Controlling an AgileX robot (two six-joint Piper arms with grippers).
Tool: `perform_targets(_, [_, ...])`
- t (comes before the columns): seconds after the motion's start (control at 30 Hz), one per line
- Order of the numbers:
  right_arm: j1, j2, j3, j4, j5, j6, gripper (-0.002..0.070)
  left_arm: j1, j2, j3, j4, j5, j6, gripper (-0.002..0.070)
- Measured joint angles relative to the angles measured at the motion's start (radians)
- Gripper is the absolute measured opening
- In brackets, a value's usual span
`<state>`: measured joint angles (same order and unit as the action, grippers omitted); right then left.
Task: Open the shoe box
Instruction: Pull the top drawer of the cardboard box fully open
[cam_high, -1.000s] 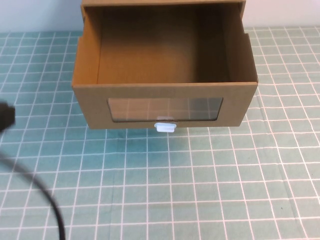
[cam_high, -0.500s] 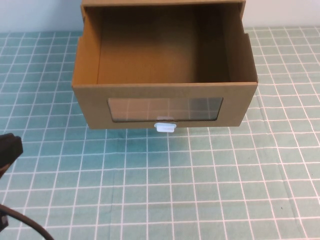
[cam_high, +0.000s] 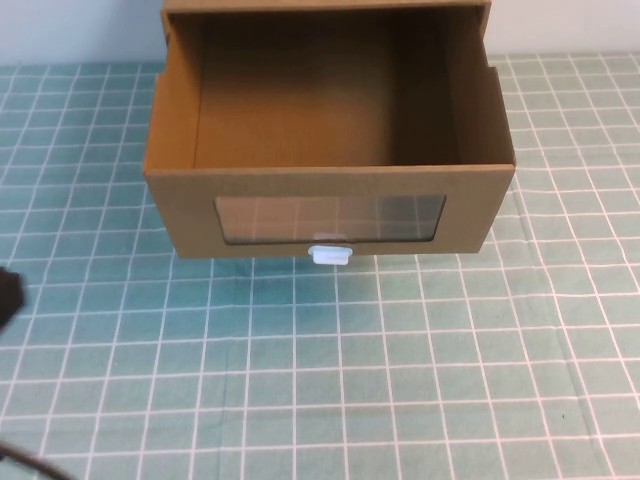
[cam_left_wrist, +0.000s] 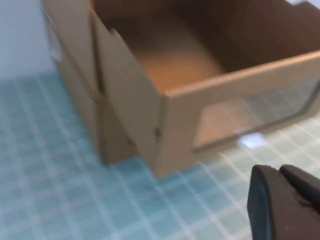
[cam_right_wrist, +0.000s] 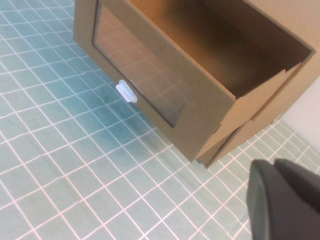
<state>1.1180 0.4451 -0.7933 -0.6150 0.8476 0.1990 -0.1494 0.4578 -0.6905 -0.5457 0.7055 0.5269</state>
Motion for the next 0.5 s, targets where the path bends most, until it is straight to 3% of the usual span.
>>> perform_targets(0.27, [0.000, 0.000, 0.000, 0.002, 0.000, 0.000, -0.0013, 0.000, -0.192, 0.213, 0.250, -0.225, -0.041, -0.0005])
perform_targets(0.5, [0.000, 0.000, 0.000, 0.002, 0.000, 0.000, -0.0013, 0.000, -0.405, 0.526, 0.314, -0.458, -0.100, -0.0005])
